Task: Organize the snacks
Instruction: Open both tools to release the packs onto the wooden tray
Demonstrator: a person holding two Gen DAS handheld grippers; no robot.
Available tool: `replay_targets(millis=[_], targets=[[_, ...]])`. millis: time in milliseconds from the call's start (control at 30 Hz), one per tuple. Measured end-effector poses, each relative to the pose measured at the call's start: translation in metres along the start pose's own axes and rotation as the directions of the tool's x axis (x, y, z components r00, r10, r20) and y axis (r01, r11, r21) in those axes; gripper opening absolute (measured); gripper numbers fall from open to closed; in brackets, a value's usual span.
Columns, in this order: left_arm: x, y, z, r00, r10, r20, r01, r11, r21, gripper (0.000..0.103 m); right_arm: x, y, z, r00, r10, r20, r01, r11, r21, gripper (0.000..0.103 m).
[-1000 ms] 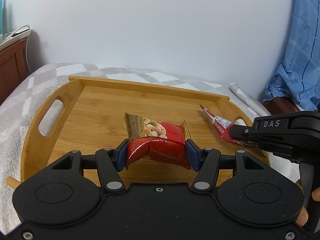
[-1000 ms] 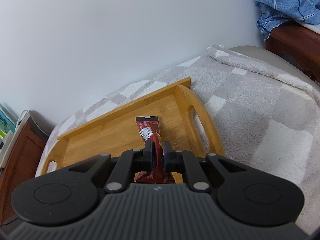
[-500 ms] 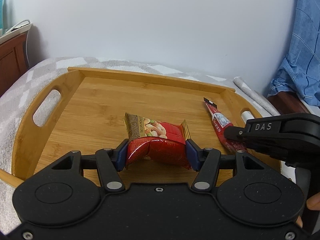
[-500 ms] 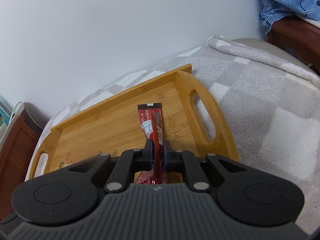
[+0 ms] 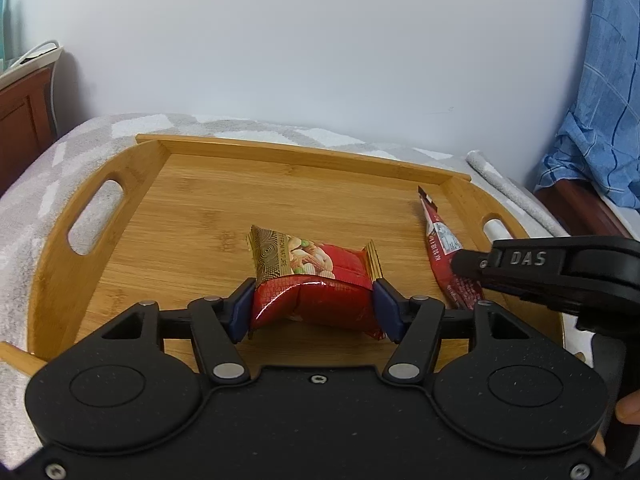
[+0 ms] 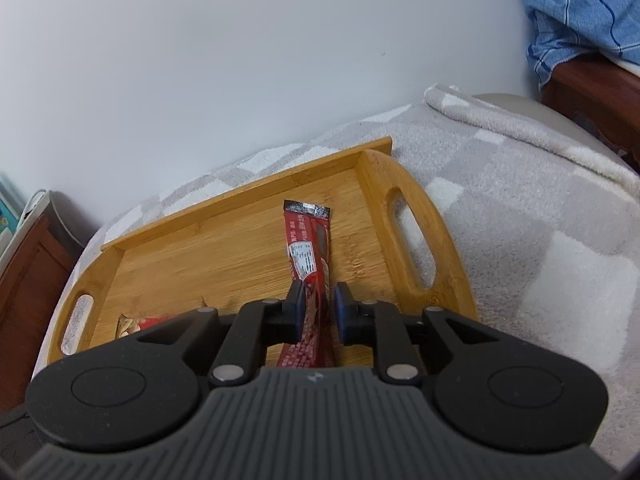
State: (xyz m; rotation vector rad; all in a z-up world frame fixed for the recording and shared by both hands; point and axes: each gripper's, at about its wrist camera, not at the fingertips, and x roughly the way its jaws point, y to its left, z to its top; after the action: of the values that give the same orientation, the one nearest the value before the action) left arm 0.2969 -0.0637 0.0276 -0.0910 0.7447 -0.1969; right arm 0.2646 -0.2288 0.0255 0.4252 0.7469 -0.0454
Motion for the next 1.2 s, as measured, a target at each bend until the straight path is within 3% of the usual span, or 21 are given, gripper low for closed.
replay_targets(millis=[67,167,300,367,533,667,733,900,1200], targets=[[-0.002,0.0,0.001,1.0,0.016,-0.009,-0.016,1.0,0.001,0.063,-0.004,0.001,0.0,1.0,-0.001,0.003,0.001,1.0,-0.012,0.03],[-0.008,0.003,0.002,0.999,0.041,-0.009,-0.041,0.999,-0.006,0.08,-0.01,0.0,0.0,1.0,0.001,0.003,-0.001,1.0,-0.015,0.036],[-0.024,0.006,0.003,0.999,0.033,0.002,-0.033,0.999,-0.006,0.081,-0.025,0.001,-0.001,1.0,0.006,0.018,-0.005,1.0,-0.031,0.042],[-0.033,0.007,0.004,0.999,0.035,0.007,-0.035,0.999,-0.009,0.084,-0.034,0.002,0.0,1.0,0.009,0.03,-0.007,0.999,-0.045,0.054],[-0.063,0.007,0.002,0.999,0.024,0.028,-0.024,1.0,0.002,0.094,-0.064,0.006,-0.001,0.997,0.026,0.067,-0.02,0.996,-0.09,0.066],[-0.089,0.004,-0.007,0.999,0.032,0.021,-0.033,0.999,0.038,0.095,-0.09,0.011,-0.007,0.995,0.037,0.097,-0.023,0.989,-0.148,0.074],[-0.104,0.003,-0.013,0.999,0.028,0.03,-0.029,0.999,0.042,0.101,-0.104,0.013,-0.012,0.993,0.043,0.108,-0.024,0.985,-0.172,0.078],[-0.14,0.0,-0.028,0.999,0.012,0.044,-0.015,0.998,0.067,0.102,-0.141,0.016,-0.026,0.989,0.05,0.142,-0.015,0.972,-0.236,0.088],[-0.2,-0.006,-0.059,0.996,-0.024,0.091,0.018,0.998,0.067,0.102,-0.194,0.018,-0.059,0.979,0.074,0.189,-0.018,0.959,-0.284,0.092]])
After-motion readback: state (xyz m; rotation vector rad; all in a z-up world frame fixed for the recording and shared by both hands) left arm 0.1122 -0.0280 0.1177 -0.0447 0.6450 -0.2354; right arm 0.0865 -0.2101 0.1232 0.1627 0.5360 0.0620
